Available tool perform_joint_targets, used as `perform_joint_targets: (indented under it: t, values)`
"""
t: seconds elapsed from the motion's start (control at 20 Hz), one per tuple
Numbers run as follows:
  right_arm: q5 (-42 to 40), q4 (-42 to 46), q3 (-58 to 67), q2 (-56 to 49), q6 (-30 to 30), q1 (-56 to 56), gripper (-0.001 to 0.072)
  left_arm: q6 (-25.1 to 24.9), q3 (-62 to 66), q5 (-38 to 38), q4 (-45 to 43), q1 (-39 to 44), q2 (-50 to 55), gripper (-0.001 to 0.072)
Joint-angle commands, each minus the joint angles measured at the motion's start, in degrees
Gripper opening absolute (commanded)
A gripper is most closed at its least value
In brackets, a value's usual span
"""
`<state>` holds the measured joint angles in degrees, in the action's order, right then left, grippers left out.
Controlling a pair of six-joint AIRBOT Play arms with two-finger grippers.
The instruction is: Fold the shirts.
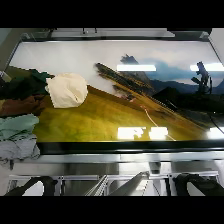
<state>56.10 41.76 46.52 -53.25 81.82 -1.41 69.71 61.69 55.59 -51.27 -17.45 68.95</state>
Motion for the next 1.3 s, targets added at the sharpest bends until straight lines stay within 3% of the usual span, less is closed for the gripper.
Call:
perform_joint_targets:
  t: [0.0,0.25,0.5,0.55,0.6,0.65,0.75,0.9,1.05,1.25]
  values:
    - [-3.0,0.2,0.0,-3.3,-1.1,0.0,0.0551,-2.9,9.8,1.8,-0.2,-2.8,15.5,0.0699]
    - [-3.0,0.2,0.0,-6.2,-2.2,0.0,0.0552,-4.3,21.8,3.5,-0.2,0.8,31.3,0.0699]
    - [-3.4,0.2,0.0,-6.2,-2.6,0.0,0.0552,-4.2,30.8,15.6,-0.2,4.1,39.9,0.0686]
    - [-3.4,0.2,0.0,-6.2,-2.6,0.0,0.0552,-4.1,31.9,18.3,-0.2,4.5,41.0,0.0516]
    - [-3.4,0.2,0.0,-6.2,-2.7,0.0,0.0551,-4.2,33.2,21.5,-0.2,4.9,42.0,0.0185]
    - [-3.4,0.2,0.0,-6.2,-3.7,0.0,0.0551,-4.3,34.4,24.5,0.0,5.2,42.5,0.0009]
    - [-3.4,0.0,0.0,-6.2,-4.9,0.0,0.0551,-4.3,37.2,30.7,3.5,6.3,42.5,0.0009]
    - [-3.4,0.0,0.0,-6.1,-5.6,0.0,0.0550,-3.6,43.5,39.6,18.4,10.7,40.9,0.0008]
    - [-3.3,0.1,0.2,-6.0,-5.6,-0.1,0.0550,-2.7,50.2,38.8,30.1,18.8,35.2,0.0011]
    - [-0.9,0.6,2.3,-3.6,-6.7,-2.3,0.0550,-2.7,56.6,36.3,29.7,29.5,27.2,0.0012]
